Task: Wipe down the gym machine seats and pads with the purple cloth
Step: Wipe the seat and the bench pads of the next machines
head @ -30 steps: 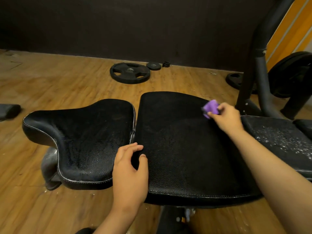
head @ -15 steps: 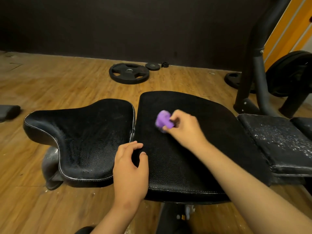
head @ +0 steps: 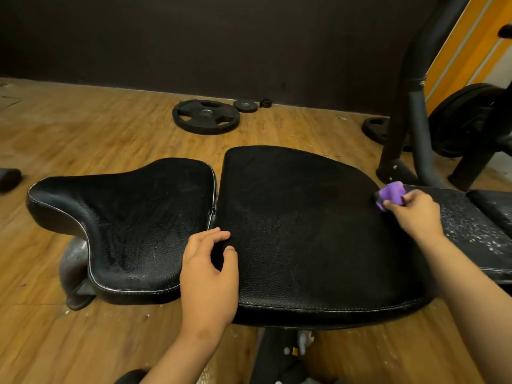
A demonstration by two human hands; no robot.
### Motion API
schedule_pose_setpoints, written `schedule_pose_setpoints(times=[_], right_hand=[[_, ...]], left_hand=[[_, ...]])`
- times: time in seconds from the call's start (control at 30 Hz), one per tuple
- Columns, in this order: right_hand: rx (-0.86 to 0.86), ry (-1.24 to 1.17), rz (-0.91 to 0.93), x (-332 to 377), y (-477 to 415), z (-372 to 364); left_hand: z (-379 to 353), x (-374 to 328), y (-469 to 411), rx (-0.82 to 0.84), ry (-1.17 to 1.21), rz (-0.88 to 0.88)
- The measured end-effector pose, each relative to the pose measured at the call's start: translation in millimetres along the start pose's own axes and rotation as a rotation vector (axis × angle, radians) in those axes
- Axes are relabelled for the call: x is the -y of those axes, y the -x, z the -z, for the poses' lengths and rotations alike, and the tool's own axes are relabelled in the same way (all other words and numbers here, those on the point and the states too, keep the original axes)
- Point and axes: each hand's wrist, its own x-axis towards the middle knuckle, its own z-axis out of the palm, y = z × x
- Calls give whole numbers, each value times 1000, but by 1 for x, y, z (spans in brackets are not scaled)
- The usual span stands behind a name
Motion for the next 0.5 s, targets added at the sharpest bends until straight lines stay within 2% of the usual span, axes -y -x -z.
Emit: schedule_pose_setpoints(times=[0.07, 0.13, 0.37, 0.5], right_hand=[[-31, 14, -6, 0, 3, 0], [2, -10, 71, 16, 21, -6], [225, -215, 453, 97, 133, -39], [393, -173, 592, 121, 171, -42]], left_hand=[[-1, 0, 0, -7, 0, 4], [-1, -1, 0, -7, 1, 7], [1, 0, 0, 18, -37, -14], [7, 0, -3, 113, -95, -36]])
